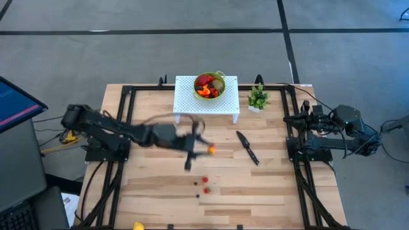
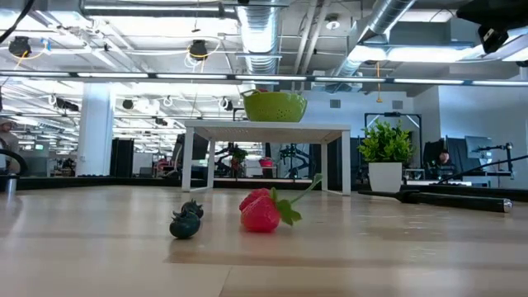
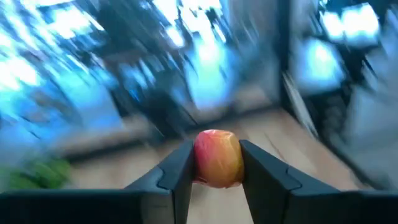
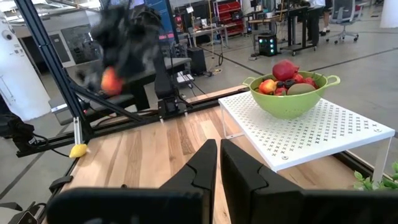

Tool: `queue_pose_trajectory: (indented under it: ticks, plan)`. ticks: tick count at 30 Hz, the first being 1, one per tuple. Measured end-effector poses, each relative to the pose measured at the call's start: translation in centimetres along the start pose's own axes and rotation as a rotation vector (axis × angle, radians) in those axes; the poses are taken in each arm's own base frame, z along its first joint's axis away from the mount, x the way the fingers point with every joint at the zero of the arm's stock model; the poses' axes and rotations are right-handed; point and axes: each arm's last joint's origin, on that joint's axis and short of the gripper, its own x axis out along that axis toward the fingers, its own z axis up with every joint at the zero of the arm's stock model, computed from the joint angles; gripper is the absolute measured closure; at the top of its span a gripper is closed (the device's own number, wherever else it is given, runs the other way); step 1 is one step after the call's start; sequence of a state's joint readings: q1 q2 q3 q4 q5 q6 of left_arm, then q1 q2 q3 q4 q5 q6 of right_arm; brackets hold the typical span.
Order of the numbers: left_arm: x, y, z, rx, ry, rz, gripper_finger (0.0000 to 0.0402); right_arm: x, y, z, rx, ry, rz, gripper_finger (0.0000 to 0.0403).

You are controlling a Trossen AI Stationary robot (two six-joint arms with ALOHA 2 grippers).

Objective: Pick & Place Fruit
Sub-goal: Put the yellow peach into the green strainer bowl

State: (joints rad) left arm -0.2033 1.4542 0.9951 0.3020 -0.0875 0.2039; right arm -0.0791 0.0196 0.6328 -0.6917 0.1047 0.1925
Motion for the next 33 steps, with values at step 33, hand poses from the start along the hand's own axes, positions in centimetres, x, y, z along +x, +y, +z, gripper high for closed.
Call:
queue_pose_trajectory:
  ticks: [33]
  plan:
    - [-2.4,19.7,-6.5,-0.175,0.023,0.612,0.0286,0.0,0.0,0.0,0.000,0.000,0.000,0.0386]
